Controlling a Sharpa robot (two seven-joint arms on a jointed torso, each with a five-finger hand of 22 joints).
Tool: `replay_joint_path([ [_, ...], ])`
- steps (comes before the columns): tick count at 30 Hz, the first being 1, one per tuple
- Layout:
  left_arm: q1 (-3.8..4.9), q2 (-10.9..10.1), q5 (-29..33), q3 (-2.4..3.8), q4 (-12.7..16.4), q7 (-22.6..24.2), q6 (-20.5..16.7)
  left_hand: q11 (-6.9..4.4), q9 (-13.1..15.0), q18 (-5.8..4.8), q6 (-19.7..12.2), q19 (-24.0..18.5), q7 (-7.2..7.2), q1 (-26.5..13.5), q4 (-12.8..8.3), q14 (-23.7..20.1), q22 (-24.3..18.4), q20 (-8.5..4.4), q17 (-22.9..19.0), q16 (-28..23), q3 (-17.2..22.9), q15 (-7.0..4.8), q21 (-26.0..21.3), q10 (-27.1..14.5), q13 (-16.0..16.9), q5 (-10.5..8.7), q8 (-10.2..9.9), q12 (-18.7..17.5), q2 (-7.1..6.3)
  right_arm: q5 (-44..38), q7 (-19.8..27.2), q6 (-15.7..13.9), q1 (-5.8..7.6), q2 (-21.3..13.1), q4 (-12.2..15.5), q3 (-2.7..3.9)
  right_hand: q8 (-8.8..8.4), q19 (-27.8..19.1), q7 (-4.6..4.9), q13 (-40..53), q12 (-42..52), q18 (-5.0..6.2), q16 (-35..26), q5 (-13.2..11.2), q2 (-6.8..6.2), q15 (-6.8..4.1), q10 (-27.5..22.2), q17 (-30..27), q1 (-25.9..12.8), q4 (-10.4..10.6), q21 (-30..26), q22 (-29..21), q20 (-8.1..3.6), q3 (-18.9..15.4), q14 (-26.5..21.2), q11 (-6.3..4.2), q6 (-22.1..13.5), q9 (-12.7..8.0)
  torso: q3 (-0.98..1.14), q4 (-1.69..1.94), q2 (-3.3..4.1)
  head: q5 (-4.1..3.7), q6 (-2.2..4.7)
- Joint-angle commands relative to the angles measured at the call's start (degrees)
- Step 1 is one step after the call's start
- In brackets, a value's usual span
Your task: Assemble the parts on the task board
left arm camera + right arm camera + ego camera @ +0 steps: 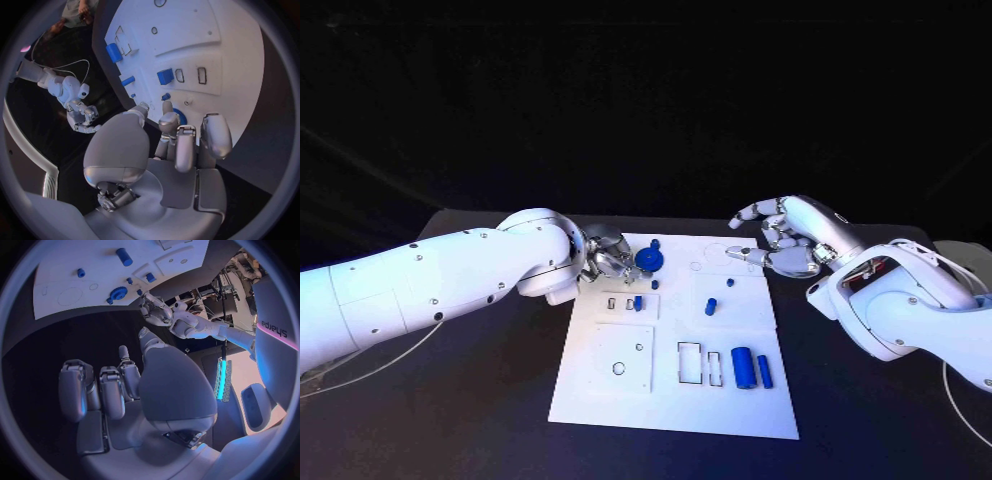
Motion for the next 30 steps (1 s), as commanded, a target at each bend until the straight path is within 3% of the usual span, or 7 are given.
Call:
replay_joint_path([
  [1,0.40,0.7,-4.8,-0.02,-0.2,-3.8,5.6,-0.03,0.5,-0.40,-0.3,0.2,-0.09,-1.3,0.0,5.6,0.1,-0.13,13.7,0.3,-0.6,-0.52,0.3,0.1,0.5,0.01,0.6,0.5,-0.11,-0.5,0.2,1.2,0.01,0.1,-0.2,-0.01,0.38,0.2,-0.04,5.1,0.2,0.52,0.2,0.4,0.13,-0.25,0.3,15.1,-0.5,0.3,-0.4,8.0,-0.16,0.1,6.0,-0.19,0.5,0.1,0.01,-0.06,0.06,0.04,-0.14],
  [4,0.96,1.5,-7.3,-0.07,-0.6,-4.4,7.1,-0.04,1.4,-0.40,-0.7,0.0,-0.13,-3.1,0.0,5.4,0.1,-0.14,13.0,-0.1,-1.9,-0.53,0.4,-0.5,0.4,0.01,1.2,0.5,0.01,-0.9,-0.2,1.5,0.00,0.1,-0.4,-0.02,0.42,0.2,-0.06,5.0,0.1,0.54,0.2,0.5,0.13,-0.27,0.3,15.1,-0.6,0.3,-0.5,8.0,-0.17,0.0,6.0,-0.21,0.5,0.1,-0.02,-0.02,0.11,-0.13,-0.26],
  [10,1.57,2.6,-9.2,-0.20,-1.0,-5.0,9.5,-0.05,2.3,-0.47,-1.1,0.1,-0.17,-4.4,0.1,5.4,0.6,-0.12,13.1,-0.1,-3.2,-0.53,0.6,-0.7,0.8,0.01,1.9,0.9,0.42,-1.3,-0.7,1.8,-0.06,0.4,-0.9,-0.05,0.87,0.0,-0.20,4.8,-0.2,0.60,0.2,3.6,-0.08,-0.47,0.1,15.1,-0.3,0.1,-0.9,7.8,-0.39,0.4,6.0,-0.38,0.4,0.1,0.01,0.13,0.10,-0.02,-0.53],
  [17,1.85,3.5,-9.1,-0.45,-2.0,-5.4,11.5,-0.08,2.5,-0.47,-1.2,0.1,-0.20,-4.4,0.0,5.4,0.6,-0.13,13.1,-0.1,-3.3,-0.54,0.6,-0.8,0.8,0.03,2.0,0.9,0.72,-1.4,-1.0,1.8,-0.11,0.5,-1.1,-0.06,0.89,0.0,-0.20,4.8,-0.1,0.61,0.2,3.7,-0.09,-0.47,0.1,15.1,-0.3,0.1,-0.9,7.8,-0.40,0.4,6.0,-0.39,0.4,0.1,-0.02,0.23,0.04,0.10,-0.89],
  [22,2.09,4.2,-8.4,-0.74,-2.7,-5.5,12.4,-0.08,2.6,-0.49,-1.2,0.1,-0.20,-4.3,0.0,5.4,0.7,-0.12,13.1,-0.1,-3.3,-0.55,0.7,-0.9,0.7,0.03,2.0,0.9,0.85,-1.3,-1.2,1.7,-0.12,0.6,-1.2,-0.06,0.91,0.0,-0.20,4.8,-0.2,0.61,0.2,3.8,-0.11,-0.48,0.1,15.1,-0.4,0.2,-0.9,7.8,-0.41,0.4,6.0,-0.39,0.4,0.1,-0.05,0.02,0.09,0.23,-0.96],
  [30,2.17,5.5,-6.7,-1.01,-3.9,-5.7,14.2,-0.07,2.7,-0.46,-1.4,0.0,-0.19,-4.2,0.0,5.4,0.6,-0.12,13.0,-0.2,-3.4,-0.54,0.6,-1.0,0.6,0.03,2.0,0.8,1.07,-1.0,-1.4,1.8,-0.14,0.9,-1.4,-0.07,1.07,0.0,-0.23,4.7,-0.2,0.62,0.2,4.7,-0.12,-0.50,0.1,15.1,-0.6,0.2,-1.0,7.8,-0.44,0.5,6.0,-0.42,0.4,0.1,-0.05,0.02,0.06,0.17,-1.29],
])
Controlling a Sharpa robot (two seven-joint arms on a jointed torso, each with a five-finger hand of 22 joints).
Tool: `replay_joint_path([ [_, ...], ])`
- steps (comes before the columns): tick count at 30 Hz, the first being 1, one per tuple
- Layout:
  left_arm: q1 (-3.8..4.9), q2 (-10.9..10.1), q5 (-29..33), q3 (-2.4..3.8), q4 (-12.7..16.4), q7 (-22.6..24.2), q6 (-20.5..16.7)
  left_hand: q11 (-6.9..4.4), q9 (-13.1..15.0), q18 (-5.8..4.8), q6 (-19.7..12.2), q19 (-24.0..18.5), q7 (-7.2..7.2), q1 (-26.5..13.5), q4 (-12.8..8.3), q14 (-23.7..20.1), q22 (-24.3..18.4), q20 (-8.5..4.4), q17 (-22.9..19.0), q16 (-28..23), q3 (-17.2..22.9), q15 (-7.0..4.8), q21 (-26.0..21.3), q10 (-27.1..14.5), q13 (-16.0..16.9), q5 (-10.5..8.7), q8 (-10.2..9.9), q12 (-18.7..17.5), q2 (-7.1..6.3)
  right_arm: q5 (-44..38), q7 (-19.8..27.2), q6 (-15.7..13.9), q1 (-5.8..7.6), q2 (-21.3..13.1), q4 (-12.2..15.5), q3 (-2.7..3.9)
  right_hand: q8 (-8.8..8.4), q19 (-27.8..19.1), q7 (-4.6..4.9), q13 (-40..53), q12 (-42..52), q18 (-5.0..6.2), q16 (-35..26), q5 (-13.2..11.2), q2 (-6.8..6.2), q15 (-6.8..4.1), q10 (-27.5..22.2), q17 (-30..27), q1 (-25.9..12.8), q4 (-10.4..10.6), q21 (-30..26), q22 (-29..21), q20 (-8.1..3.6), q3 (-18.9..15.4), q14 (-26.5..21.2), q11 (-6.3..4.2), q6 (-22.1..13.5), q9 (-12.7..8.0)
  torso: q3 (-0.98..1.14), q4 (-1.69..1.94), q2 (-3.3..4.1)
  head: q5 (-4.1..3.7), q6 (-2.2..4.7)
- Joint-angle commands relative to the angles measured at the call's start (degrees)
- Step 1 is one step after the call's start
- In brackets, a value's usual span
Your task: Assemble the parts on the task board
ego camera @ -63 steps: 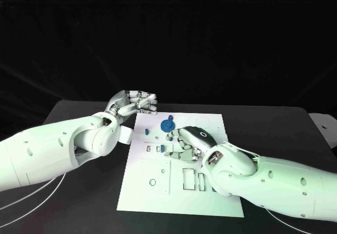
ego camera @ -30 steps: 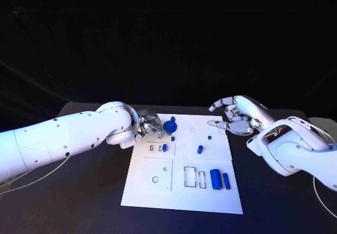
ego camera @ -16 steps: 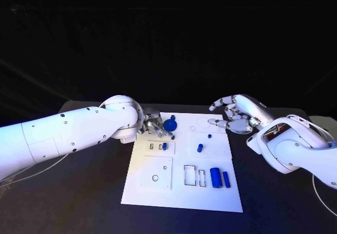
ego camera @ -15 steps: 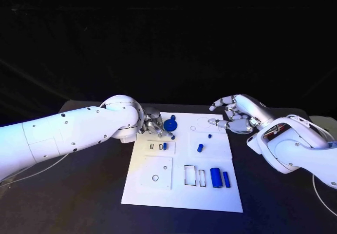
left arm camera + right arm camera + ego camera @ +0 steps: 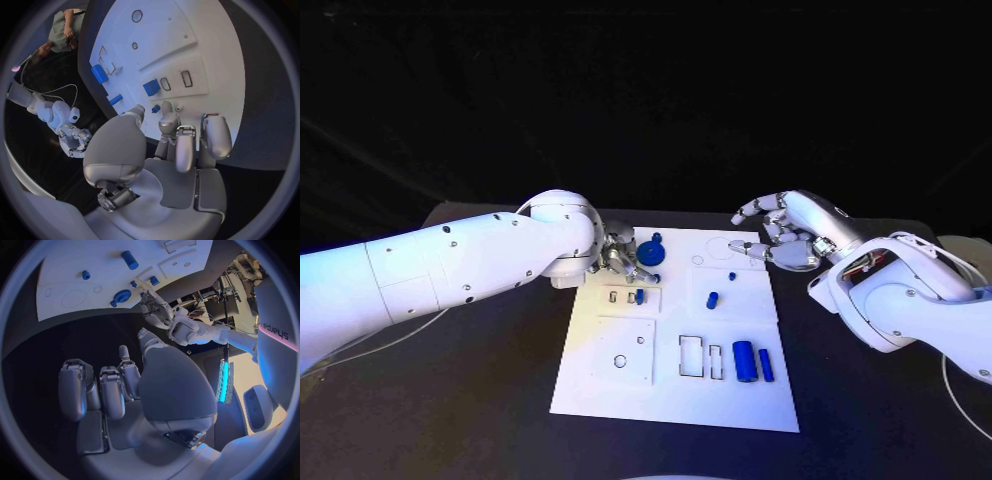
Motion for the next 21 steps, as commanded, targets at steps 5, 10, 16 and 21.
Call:
replay_joint_path([
  [5,0.12,0.8,2.2,-0.15,-1.0,-0.6,4.4,0.01,0.3,-0.36,-0.9,-0.3,0.05,0.2,0.0,5.0,-0.6,-0.09,12.5,-0.4,-0.4,-0.32,0.0,-1.0,-0.5,0.03,0.2,-0.2,0.80,-0.4,-0.5,0.7,-0.08,0.2,-0.2,-0.01,0.22,0.0,-0.07,4.7,-0.2,0.63,0.2,0.4,-0.11,-0.51,0.1,15.1,-0.6,0.1,-0.3,7.8,-0.45,0.4,6.0,-0.43,0.2,0.0,0.01,-0.18,0.04,0.02,-0.26],
  [10,0.12,1.3,2.9,-0.28,-1.4,-0.6,5.2,0.07,0.4,-0.34,-1.1,-0.4,0.11,0.6,-0.1,5.0,-0.7,-0.05,12.5,-0.5,-0.3,-0.26,-0.1,-1.2,-0.6,0.03,0.2,-0.3,1.08,-0.3,-0.6,0.7,-0.10,0.3,-0.3,-0.02,0.37,0.0,-0.08,4.7,-0.3,0.62,0.2,2.0,-0.19,-0.55,0.1,15.1,-0.6,0.0,-0.4,7.8,-0.50,0.8,6.0,-0.46,0.1,-0.1,0.02,-0.02,0.07,-0.14,-0.44],
  [16,0.11,2.0,3.7,-0.61,-1.8,-0.6,5.9,0.12,0.7,-0.33,-1.3,-0.5,0.16,1.3,-0.1,5.0,-0.7,0.01,12.5,-0.5,-0.1,-0.21,-0.1,-1.4,-0.6,0.04,0.3,-0.3,1.46,-0.3,-0.7,0.8,-0.13,0.5,-0.4,-0.02,0.42,0.0,-0.07,4.7,-0.3,0.62,0.2,2.6,-0.24,-0.55,0.1,15.1,-0.5,0.0,-0.4,7.9,-0.52,1.0,6.0,-0.48,0.0,-0.1,0.01,0.01,0.07,-0.10,-0.63],
  [21,0.10,2.0,4.1,-0.77,-1.9,-0.6,6.5,0.14,0.8,-0.34,-1.5,-0.6,0.18,1.9,-0.1,5.0,-0.6,0.06,12.5,-0.5,0.3,-0.18,-0.1,-1.4,-0.4,0.04,0.3,-0.2,1.83,-0.3,-0.9,1.1,-0.18,0.7,-0.7,-0.03,0.44,0.1,-0.08,4.7,-0.2,0.60,0.2,2.7,-0.24,-0.56,0.1,15.1,-0.5,0.0,-0.3,7.9,-0.52,1.0,6.0,-0.47,0.0,-0.1,0.05,0.05,0.04,-0.12,-0.73],
])
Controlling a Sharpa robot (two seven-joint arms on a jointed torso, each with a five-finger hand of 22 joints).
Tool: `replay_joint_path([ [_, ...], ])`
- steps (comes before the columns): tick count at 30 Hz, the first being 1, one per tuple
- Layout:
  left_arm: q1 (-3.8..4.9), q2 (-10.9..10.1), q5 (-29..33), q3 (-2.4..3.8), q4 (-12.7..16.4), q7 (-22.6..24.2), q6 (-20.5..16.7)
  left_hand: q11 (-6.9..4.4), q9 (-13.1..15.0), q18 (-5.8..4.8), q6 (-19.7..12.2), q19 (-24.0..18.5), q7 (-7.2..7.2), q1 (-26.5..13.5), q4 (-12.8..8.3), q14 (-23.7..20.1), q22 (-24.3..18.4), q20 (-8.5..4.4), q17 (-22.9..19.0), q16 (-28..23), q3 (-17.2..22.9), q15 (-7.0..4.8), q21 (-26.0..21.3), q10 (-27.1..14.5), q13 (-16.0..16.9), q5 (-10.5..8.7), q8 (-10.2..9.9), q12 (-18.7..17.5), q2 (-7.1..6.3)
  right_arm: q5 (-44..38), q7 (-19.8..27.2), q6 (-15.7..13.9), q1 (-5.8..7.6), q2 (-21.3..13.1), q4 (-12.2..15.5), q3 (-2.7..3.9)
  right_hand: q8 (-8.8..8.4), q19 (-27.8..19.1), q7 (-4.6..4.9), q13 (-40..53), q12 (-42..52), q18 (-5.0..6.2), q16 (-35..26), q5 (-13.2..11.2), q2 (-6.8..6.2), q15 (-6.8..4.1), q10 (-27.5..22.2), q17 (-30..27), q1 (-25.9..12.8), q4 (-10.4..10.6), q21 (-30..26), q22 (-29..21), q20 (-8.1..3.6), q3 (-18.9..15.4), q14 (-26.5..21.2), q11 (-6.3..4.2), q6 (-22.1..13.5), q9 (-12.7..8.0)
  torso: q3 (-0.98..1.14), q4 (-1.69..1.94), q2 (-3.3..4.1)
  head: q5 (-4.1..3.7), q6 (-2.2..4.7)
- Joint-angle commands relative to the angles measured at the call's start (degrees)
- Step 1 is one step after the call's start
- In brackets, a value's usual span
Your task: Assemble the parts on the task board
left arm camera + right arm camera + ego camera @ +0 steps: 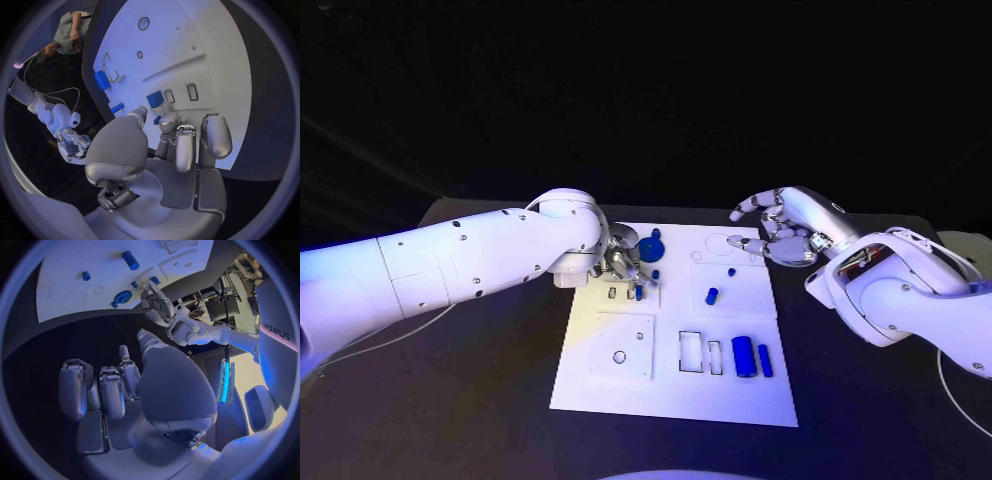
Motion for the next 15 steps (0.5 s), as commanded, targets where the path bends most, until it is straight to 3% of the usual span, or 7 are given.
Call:
replay_joint_path([
  [1,0.06,0.1,1.3,-0.04,0.0,-0.1,2.2,0.05,0.1,-0.33,-0.5,-0.6,0.09,0.4,-0.1,5.0,0.0,0.04,12.5,-0.2,0.3,-0.18,-0.1,-0.5,0.1,0.04,0.3,-0.2,0.41,-0.4,-0.4,0.9,-0.08,0.1,-0.2,-0.01,0.22,0.1,-0.07,4.7,-0.2,0.60,0.2,0.2,-0.24,-0.55,0.1,15.1,-0.5,0.0,-0.3,7.9,-0.52,0.3,6.0,-0.47,0.0,-0.1,0.05,0.05,-0.04,0.04,-0.10],
  [15,0.06,-0.1,2.3,-0.18,0.2,-0.2,3.7,0.02,0.7,-0.35,-0.8,-0.6,0.06,3.1,-0.2,5.0,0.3,0.14,12.6,-0.2,3.3,-0.17,0.1,-0.6,0.5,0.05,0.1,0.2,0.79,-0.4,-0.6,1.0,-0.14,0.3,-0.5,-0.02,0.23,0.0,-0.08,4.7,-0.3,0.62,0.2,0.3,-0.22,-0.56,0.1,15.1,-0.5,0.0,-0.4,7.8,-0.52,0.3,6.0,-0.47,0.0,-0.1,0.06,-0.03,-0.04,0.08,-0.19],
])
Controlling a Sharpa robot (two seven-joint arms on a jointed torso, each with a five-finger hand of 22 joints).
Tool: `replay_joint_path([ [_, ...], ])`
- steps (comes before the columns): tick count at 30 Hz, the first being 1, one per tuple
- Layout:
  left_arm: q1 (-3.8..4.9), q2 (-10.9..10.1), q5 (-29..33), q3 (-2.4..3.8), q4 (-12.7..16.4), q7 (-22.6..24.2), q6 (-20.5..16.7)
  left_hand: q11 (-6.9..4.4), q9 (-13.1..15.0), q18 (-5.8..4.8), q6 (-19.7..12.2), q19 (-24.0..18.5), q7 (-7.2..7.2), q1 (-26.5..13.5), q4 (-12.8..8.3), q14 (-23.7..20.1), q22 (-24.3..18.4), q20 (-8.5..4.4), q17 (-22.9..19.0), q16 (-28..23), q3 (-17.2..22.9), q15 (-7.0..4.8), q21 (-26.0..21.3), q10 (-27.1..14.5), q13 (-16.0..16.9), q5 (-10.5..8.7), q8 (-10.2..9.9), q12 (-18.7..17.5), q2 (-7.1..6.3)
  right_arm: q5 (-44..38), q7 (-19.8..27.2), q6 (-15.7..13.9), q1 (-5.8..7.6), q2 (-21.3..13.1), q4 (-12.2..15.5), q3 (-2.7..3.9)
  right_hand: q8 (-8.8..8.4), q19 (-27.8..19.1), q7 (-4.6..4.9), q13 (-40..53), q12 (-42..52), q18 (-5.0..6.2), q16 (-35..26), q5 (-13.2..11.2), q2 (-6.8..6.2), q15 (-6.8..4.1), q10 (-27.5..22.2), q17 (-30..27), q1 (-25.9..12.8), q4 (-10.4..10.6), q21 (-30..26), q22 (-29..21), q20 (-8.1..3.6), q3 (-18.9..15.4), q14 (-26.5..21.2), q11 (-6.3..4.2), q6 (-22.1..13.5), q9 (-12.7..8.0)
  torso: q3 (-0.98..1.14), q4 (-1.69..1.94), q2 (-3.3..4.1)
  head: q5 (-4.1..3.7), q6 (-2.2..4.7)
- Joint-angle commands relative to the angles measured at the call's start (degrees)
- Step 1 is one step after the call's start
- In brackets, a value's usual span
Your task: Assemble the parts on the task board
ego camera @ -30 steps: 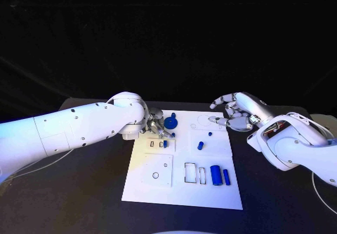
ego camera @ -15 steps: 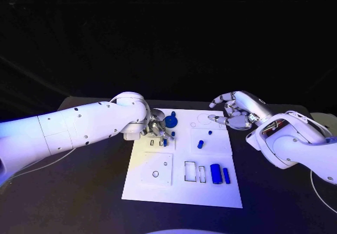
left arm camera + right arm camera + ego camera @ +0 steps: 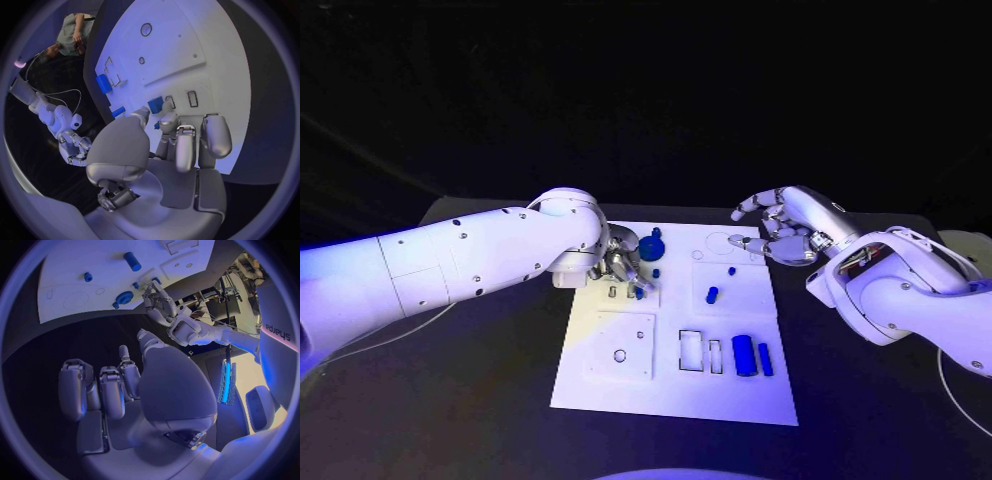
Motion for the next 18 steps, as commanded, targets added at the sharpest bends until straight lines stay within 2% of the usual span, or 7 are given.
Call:
replay_joint_path([
  [1,0.06,0.0,1.3,0.02,0.1,-0.1,1.9,-0.19,0.1,-0.35,-0.4,-0.4,0.06,0.9,0.0,5.0,0.1,-0.03,12.6,-0.2,1.0,-0.18,0.1,-0.4,0.1,0.05,0.1,0.2,-0.17,-0.4,-0.3,0.8,-0.05,0.1,0.0,-0.01,0.23,0.0,-0.08,4.6,-0.3,0.61,0.2,0.3,-0.22,-0.56,0.1,15.1,-0.5,0.0,-0.4,7.8,-0.52,0.3,6.0,-0.47,0.0,-0.1,0.01,0.00,0.01,-0.05,-0.01],
  [8,0.06,0.0,2.0,0.02,0.2,0.0,1.4,-0.44,0.5,-0.37,-0.4,-0.4,-0.22,3.4,-0.2,5.0,0.3,-0.09,12.8,-0.1,4.8,-0.37,0.2,-0.3,0.3,0.07,0.0,0.4,-0.09,-0.4,-0.3,0.8,-0.08,0.1,-0.1,-0.01,0.26,0.0,-0.08,4.7,-0.2,0.62,0.2,0.4,-0.19,-0.56,0.1,15.1,-0.6,0.0,-0.4,7.8,-0.52,0.4,6.0,-0.47,0.1,-0.1,0.02,0.04,0.05,-0.10,-0.06],
  [12,0.06,0.0,3.1,0.03,0.1,0.0,0.8,-0.89,0.9,-0.39,-0.9,-0.4,-0.63,8.8,-2.4,5.1,0.5,-0.44,12.9,0.0,13.1,-0.82,0.3,-0.5,0.4,0.09,-0.2,0.3,-0.04,-0.4,-0.5,0.8,-0.10,0.2,-0.1,-0.01,0.26,0.0,-0.08,4.7,-0.2,0.62,0.2,0.4,-0.19,-0.56,0.1,15.1,-0.6,0.0,-0.4,7.8,-0.52,0.4,6.0,-0.47,0.1,-0.1,0.03,0.03,0.04,-0.07,-0.14],
  [13,0.06,0.0,3.3,0.03,0.1,0.1,0.8,-0.82,1.0,-0.40,-0.9,-0.4,-0.59,8.8,-2.5,5.1,0.5,-0.45,12.9,0.0,13.5,-0.81,0.4,-0.5,0.4,0.08,-0.2,0.3,-0.15,-0.4,-0.5,0.8,-0.10,0.2,-0.1,-0.01,0.26,0.0,-0.08,4.7,-0.2,0.62,0.2,0.4,-0.19,-0.56,0.1,15.1,-0.6,0.0,-0.4,7.8,-0.52,0.4,6.0,-0.47,0.1,-0.1,0.03,0.03,0.04,-0.07,-0.14],
  [14,0.06,-0.1,3.8,0.03,0.1,0.1,0.6,-0.71,1.4,-0.44,-1.0,-0.3,-0.29,8.8,-2.7,5.1,0.7,-0.45,13.0,0.0,16.7,-0.72,0.4,-0.4,0.4,-0.06,0.0,0.4,-1.12,-0.4,-0.5,0.9,-0.11,0.2,-0.1,-0.01,0.26,0.0,-0.08,4.7,-0.2,0.62,0.2,0.4,-0.19,-0.56,0.1,15.1,-0.6,0.0,-0.4,7.8,-0.52,0.4,6.0,-0.47,0.1,-0.1,0.02,0.04,0.04,-0.09,-0.18],
  [15,0.06,-0.1,4.2,0.03,0.1,0.1,0.4,-0.65,1.5,-0.44,-1.0,-0.3,-0.42,8.8,-2.7,5.1,0.7,-0.43,13.0,0.0,17.5,-0.67,0.4,-0.4,0.4,0.00,0.1,0.3,-1.24,-0.4,-0.6,0.9,-0.11,0.2,-0.1,-0.01,0.26,0.0,-0.08,4.7,-0.2,0.62,0.2,0.4,-0.19,-0.56,0.1,15.1,-0.6,0.0,-0.4,7.8,-0.52,0.4,6.0,-0.47,0.1,-0.1,0.00,0.03,0.04,-0.11,-0.22],
  [18,0.06,-0.1,5.9,0.03,0.0,0.1,-0.2,-0.65,2.7,-0.48,-1.4,-0.3,-0.34,8.7,-4.9,5.2,1.0,-0.34,13.2,0.2,24.5,-0.62,0.6,0.0,0.5,0.00,0.8,0.5,-2.35,-0.4,-0.7,1.0,-0.13,0.2,-0.1,-0.01,0.29,0.0,-0.08,4.6,-0.3,0.63,0.2,0.5,-0.15,-0.56,0.1,15.1,-0.6,0.0,-0.5,7.8,-0.53,0.5,6.0,-0.48,0.1,-0.1,-0.01,0.00,0.03,-0.10,-0.25],
])
